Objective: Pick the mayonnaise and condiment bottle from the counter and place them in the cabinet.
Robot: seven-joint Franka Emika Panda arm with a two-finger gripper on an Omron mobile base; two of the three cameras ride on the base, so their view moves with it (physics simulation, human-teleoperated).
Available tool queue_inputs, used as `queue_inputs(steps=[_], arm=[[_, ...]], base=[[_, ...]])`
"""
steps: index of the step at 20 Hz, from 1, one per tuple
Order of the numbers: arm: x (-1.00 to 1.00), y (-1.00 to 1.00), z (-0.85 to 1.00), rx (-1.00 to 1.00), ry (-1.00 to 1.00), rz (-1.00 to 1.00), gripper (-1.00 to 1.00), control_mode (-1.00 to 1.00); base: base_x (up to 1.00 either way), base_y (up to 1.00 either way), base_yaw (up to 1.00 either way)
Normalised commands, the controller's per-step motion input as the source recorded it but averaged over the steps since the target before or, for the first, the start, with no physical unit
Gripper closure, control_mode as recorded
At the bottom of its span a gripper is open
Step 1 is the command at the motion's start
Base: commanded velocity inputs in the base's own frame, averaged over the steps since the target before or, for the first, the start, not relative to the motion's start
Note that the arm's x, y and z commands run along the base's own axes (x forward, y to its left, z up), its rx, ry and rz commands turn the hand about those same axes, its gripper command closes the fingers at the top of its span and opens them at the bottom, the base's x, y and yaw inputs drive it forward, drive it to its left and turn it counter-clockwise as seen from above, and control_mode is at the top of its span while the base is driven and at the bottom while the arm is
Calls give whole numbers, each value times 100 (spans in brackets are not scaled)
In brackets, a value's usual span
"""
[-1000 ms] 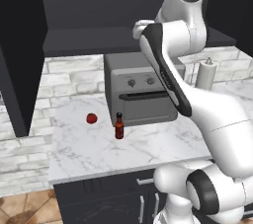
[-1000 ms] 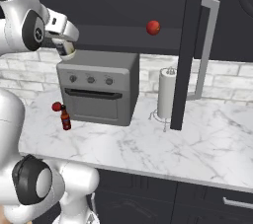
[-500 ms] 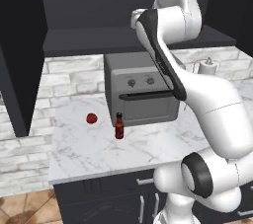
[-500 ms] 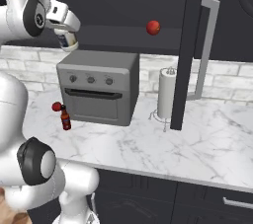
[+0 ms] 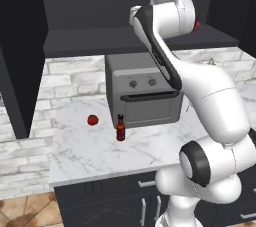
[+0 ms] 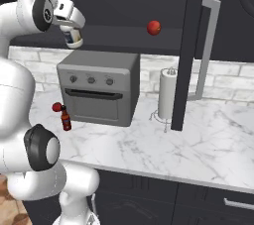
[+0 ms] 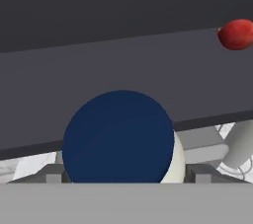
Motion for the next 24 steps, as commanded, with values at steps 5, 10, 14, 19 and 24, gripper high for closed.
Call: queue_inputs(steps=[5, 10, 14, 19, 24], arm=[[31, 0, 0, 0, -1, -1, 100, -100], [27, 0, -18, 0, 0, 0, 100, -100], [26, 0, -35, 0, 0, 0, 100, -100], [34, -1, -12, 0, 0, 0, 100, -100], [35, 0, 0, 0, -1, 0, 100, -100]], base=[[0, 0, 0], [0, 0, 0], [0, 0, 0], [0, 0, 0], [0, 0, 0]])
